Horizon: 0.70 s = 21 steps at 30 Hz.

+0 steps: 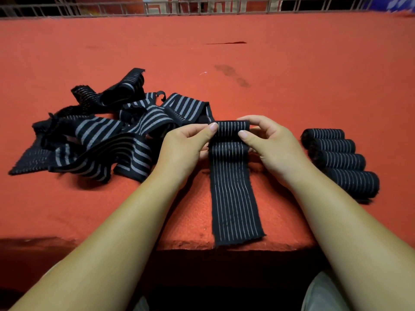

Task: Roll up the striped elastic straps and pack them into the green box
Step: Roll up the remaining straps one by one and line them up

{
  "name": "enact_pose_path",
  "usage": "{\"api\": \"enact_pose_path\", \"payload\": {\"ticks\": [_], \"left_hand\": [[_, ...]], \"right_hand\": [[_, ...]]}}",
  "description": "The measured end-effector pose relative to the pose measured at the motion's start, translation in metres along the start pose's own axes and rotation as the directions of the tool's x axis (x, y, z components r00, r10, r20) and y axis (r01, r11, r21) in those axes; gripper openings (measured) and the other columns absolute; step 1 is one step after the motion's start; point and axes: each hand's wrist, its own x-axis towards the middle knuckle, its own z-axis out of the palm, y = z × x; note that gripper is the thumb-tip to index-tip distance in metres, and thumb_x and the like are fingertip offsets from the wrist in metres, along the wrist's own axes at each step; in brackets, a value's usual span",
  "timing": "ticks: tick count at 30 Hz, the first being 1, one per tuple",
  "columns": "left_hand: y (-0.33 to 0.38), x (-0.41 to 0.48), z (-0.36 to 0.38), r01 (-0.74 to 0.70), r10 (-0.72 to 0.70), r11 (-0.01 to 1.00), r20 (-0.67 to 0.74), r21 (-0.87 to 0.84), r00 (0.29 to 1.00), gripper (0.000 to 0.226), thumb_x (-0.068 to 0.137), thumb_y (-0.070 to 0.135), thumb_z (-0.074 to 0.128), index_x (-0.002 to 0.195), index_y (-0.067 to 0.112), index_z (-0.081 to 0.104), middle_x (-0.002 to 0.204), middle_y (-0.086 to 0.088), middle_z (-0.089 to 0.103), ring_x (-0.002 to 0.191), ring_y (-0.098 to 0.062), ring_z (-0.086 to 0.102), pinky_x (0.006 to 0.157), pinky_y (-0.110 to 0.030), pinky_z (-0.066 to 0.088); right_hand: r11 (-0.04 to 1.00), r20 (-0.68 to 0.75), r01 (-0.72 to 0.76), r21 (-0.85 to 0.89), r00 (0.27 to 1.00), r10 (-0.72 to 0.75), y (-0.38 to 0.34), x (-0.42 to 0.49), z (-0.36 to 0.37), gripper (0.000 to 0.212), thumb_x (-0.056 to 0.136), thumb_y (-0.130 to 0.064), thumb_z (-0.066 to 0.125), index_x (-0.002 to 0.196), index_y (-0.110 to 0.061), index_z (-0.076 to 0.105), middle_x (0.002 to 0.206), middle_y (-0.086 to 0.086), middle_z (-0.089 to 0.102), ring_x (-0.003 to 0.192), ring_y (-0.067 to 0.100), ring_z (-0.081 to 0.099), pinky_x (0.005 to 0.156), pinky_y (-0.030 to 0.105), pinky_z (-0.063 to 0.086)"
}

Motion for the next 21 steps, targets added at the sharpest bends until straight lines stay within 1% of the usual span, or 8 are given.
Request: {"api": "enact_pose_path", "payload": {"ticks": [3,5,7,10,13,14,17,21], "left_hand": [[0.000,0.000,-0.001,0.008,-0.008,1.000,-0.011,-0.018,1.000,0.023,0.102,0.023,0.075,0.119,0.009,0.081,0.106,-0.015,0.083,0.102,-0.031,0.081,0.078,-0.037,0.064],[-0.001,0.001,0.000,-0.013,0.013,1.000,-0.046,-0.018,0.999,0.023,0.101,0.020,0.076,0.121,0.009,0.080,0.108,-0.013,0.083,0.105,-0.029,0.080,0.087,-0.042,0.065],[-0.001,0.002,0.000,-0.039,0.039,0.999,-0.073,0.005,0.997,0.023,0.101,0.016,0.076,0.122,0.009,0.080,0.110,-0.009,0.083,0.107,-0.025,0.080,0.096,-0.046,0.064],[-0.002,0.002,0.003,-0.057,0.059,0.998,-0.064,0.032,0.996,0.024,0.101,0.016,0.075,0.124,0.011,0.080,0.112,-0.005,0.083,0.108,-0.023,0.080,0.096,-0.046,0.065],[-0.004,0.002,0.003,-0.059,0.063,0.997,-0.065,0.054,0.996,0.026,0.101,0.022,0.077,0.125,0.016,0.081,0.111,-0.005,0.083,0.108,-0.029,0.079,0.087,-0.044,0.063],[-0.005,0.002,0.002,-0.063,0.067,0.996,-0.060,0.064,0.996,0.026,0.101,0.024,0.076,0.126,0.017,0.081,0.111,-0.004,0.083,0.109,-0.028,0.079,0.089,-0.044,0.062],[-0.005,0.003,0.001,-0.089,0.094,0.987,-0.030,0.136,0.995,0.029,0.104,0.032,0.072,0.130,0.023,0.079,0.121,0.007,0.081,0.120,-0.011,0.074,0.110,-0.044,0.056],[-0.003,0.001,0.004,-0.039,0.034,0.987,0.035,0.154,0.999,0.036,0.103,0.042,0.069,0.136,0.032,0.075,0.130,0.012,0.077,0.128,-0.008,0.069,0.117,-0.046,0.051]], "right_hand": [[0.998,0.011,-0.013,-0.054,1.000,0.013,-0.003,0.001,-0.002,0.038,0.102,-0.016,0.071,0.134,-0.037,0.073,0.118,-0.003,0.080,0.095,0.012,0.074,0.103,0.045,0.059],[0.987,0.008,-0.010,-0.163,1.000,0.011,-0.006,0.000,-0.002,0.042,0.103,-0.026,0.072,0.142,-0.040,0.068,0.122,-0.012,0.078,0.099,0.000,0.071,0.103,0.027,0.055],[0.978,-0.012,-0.015,-0.207,1.000,0.013,-0.009,-0.001,-0.002,0.044,0.103,-0.030,0.071,0.146,-0.038,0.065,0.127,-0.016,0.076,0.111,-0.004,0.068,0.103,0.016,0.048],[0.979,-0.057,-0.004,-0.202,0.998,-0.007,-0.009,-0.001,0.000,0.044,0.104,-0.026,0.070,0.147,-0.033,0.065,0.134,-0.014,0.073,0.123,0.000,0.066,0.112,0.018,0.045],[0.979,-0.056,0.016,-0.201,0.998,-0.028,-0.009,-0.001,0.000,0.040,0.104,-0.022,0.070,0.143,-0.034,0.068,0.122,-0.013,0.078,0.105,-0.002,0.071,0.098,0.016,0.051],[0.978,-0.053,0.024,-0.206,0.998,-0.035,-0.010,-0.002,0.000,0.039,0.104,-0.022,0.069,0.141,-0.035,0.070,0.118,-0.013,0.079,0.098,-0.003,0.072,0.092,0.013,0.051],[0.978,-0.066,0.026,-0.207,0.997,-0.041,-0.013,-0.003,-0.004,0.034,0.105,-0.020,0.067,0.137,-0.031,0.073,0.113,-0.019,0.078,0.088,-0.015,0.068,0.082,0.003,0.044],[0.976,-0.061,0.047,-0.211,0.996,-0.061,-0.016,-0.006,-0.005,0.028,0.107,-0.016,0.064,0.129,-0.029,0.076,0.106,-0.026,0.075,0.083,-0.024,0.062,0.078,-0.001,0.041]]}}
